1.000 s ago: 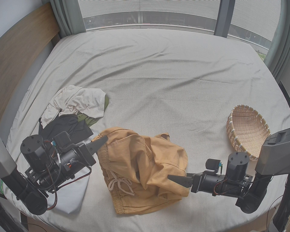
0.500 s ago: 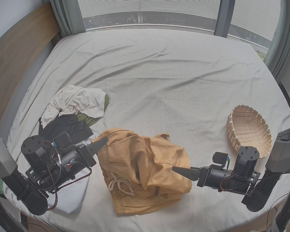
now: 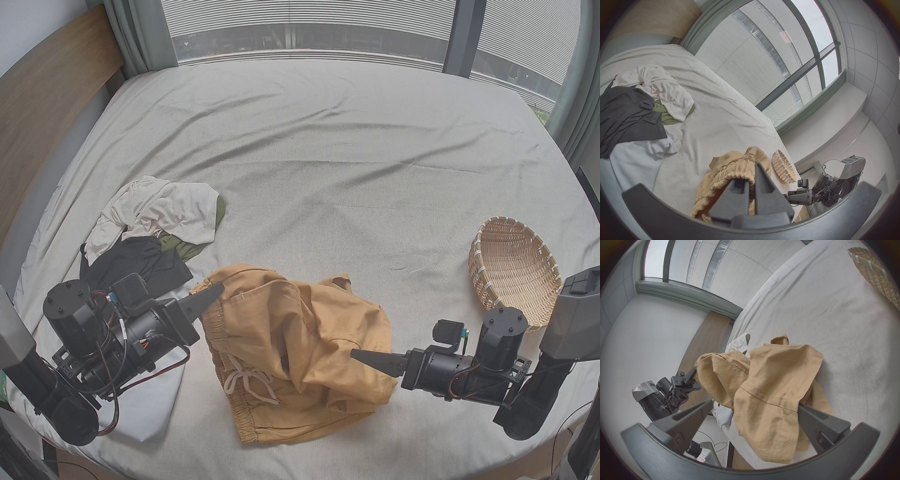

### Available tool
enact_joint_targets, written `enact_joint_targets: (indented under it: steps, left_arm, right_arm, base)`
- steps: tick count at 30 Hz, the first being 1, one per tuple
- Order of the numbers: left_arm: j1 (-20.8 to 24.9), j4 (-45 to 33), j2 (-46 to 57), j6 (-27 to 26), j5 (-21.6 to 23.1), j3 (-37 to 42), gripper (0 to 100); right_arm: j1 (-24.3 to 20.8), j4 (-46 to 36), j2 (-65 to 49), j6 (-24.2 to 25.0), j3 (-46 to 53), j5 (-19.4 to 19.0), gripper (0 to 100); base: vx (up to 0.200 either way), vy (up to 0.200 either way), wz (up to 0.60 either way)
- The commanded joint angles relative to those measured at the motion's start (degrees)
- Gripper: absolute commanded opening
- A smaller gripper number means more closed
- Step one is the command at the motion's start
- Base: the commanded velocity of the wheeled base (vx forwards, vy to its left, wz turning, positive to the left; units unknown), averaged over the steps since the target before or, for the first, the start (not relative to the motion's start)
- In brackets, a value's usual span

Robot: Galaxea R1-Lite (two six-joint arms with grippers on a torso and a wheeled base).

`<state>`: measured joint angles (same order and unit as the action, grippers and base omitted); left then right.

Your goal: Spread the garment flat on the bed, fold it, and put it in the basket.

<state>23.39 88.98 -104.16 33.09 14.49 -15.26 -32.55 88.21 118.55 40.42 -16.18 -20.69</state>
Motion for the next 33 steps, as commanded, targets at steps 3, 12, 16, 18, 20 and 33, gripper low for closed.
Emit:
enact_joint_targets:
  steps: [3, 12, 16, 18, 20, 33]
  left_arm:
    - [0.1, 0.1, 0.0, -0.1, 0.0, 0.0, 0]
    - [0.1, 0.1, -0.2, -0.1, 0.0, 0.0, 0]
    - [0.1, 0.1, -0.2, -0.1, 0.0, 0.0, 0]
    - [0.1, 0.1, -0.2, -0.1, 0.0, 0.0, 0]
    - [0.1, 0.1, -0.3, -0.1, 0.0, 0.0, 0]
    - [0.4, 0.1, -0.8, -0.2, -0.1, 0.1, 0]
  right_arm:
    - [0.5, 0.0, 1.2, 0.1, -0.3, 0.5, 0]
    - [2.5, 0.0, -2.4, 0.2, 0.5, 1.2, 0]
    - [3.6, 0.0, -4.6, 0.2, 1.2, 1.2, 0]
    - [4.2, 0.0, -5.7, 0.2, 1.8, 1.2, 0]
    - [4.8, 0.0, -7.0, 0.3, 2.6, 1.1, 0]
    - [4.3, 0.0, -8.5, 1.7, 3.8, -0.8, 0]
  base:
    - [0.000, 0.000, 0.00]
    - [0.000, 0.000, 0.00]
    - [0.000, 0.000, 0.00]
    - [0.000, 0.000, 0.00]
    - [0.000, 0.000, 0.00]
    - [0.000, 0.000, 0.00]
